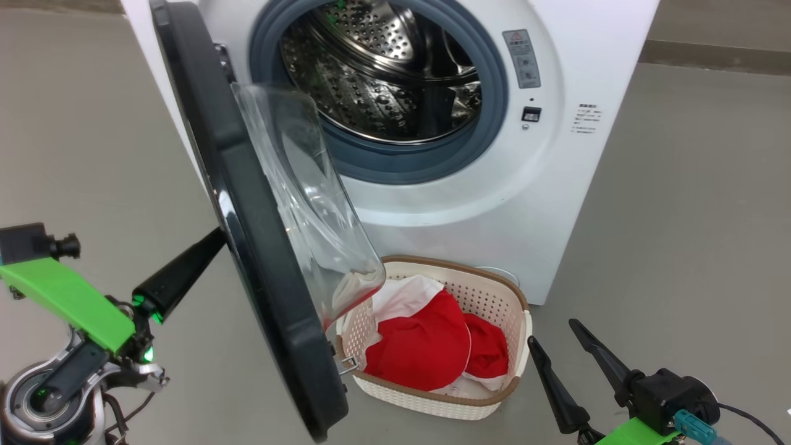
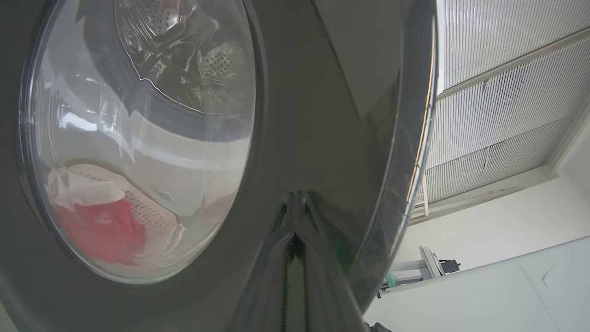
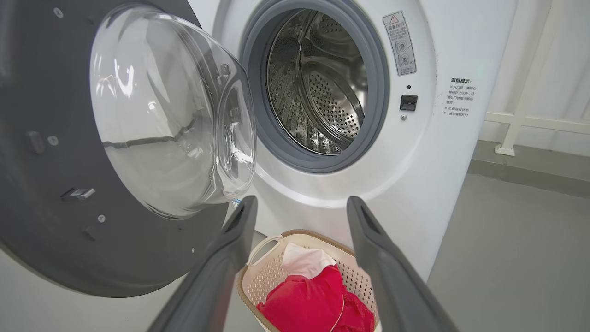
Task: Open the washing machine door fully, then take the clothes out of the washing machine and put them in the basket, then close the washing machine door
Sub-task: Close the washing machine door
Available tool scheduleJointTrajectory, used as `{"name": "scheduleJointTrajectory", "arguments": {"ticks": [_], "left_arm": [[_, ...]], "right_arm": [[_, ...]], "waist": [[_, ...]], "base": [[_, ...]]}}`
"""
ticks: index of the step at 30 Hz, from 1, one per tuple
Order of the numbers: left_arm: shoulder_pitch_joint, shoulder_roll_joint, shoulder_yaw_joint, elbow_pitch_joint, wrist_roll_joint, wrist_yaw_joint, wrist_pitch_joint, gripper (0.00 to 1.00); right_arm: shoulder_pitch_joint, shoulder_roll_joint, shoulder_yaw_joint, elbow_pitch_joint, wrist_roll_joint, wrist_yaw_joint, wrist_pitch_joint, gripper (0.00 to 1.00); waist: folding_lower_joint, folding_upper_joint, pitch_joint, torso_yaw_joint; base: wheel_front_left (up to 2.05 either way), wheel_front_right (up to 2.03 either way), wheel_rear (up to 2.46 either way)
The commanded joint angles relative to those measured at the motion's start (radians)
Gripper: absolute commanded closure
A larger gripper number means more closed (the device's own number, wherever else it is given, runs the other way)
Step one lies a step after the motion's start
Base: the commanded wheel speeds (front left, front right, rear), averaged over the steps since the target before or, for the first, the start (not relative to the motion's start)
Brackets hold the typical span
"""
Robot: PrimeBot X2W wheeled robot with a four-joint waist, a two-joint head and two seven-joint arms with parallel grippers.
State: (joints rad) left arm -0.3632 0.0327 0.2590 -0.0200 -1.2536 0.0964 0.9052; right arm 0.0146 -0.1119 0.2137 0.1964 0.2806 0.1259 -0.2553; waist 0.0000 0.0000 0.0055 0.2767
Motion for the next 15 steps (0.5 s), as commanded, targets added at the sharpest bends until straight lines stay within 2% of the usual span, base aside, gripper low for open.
{"name": "scheduleJointTrajectory", "arguments": {"ticks": [1,12,14,15], "left_arm": [[-0.009,0.018,0.016,-0.029,-0.008,-0.009,-0.003,1.00],[0.012,0.018,0.035,-0.029,-0.011,-0.033,-0.074,1.00],[0.023,0.018,0.052,-0.038,0.001,-0.048,-0.107,0.53],[0.031,0.019,0.059,-0.044,0.014,-0.059,-0.127,0.00]], "right_arm": [[-0.039,-0.004,0.022,-0.022,-0.006,0.005,-0.006,0.00],[-0.033,0.000,0.022,-0.018,-0.006,0.005,-0.006,0.00],[-0.032,0.002,0.020,-0.018,-0.006,0.005,-0.006,0.00],[-0.031,0.003,0.019,-0.018,-0.006,0.005,-0.006,0.00]], "waist": [[0.0000,0.0000,-0.001,-0.014],[0.0000,0.0000,-0.004,-0.056],[0.0000,0.0000,-0.007,-0.058],[0.0000,0.0000,-0.009,-0.058]], "base": [[0.00,0.00,0.00],[0.00,0.00,0.00],[0.00,0.00,0.00],[0.00,0.00,0.00]]}}
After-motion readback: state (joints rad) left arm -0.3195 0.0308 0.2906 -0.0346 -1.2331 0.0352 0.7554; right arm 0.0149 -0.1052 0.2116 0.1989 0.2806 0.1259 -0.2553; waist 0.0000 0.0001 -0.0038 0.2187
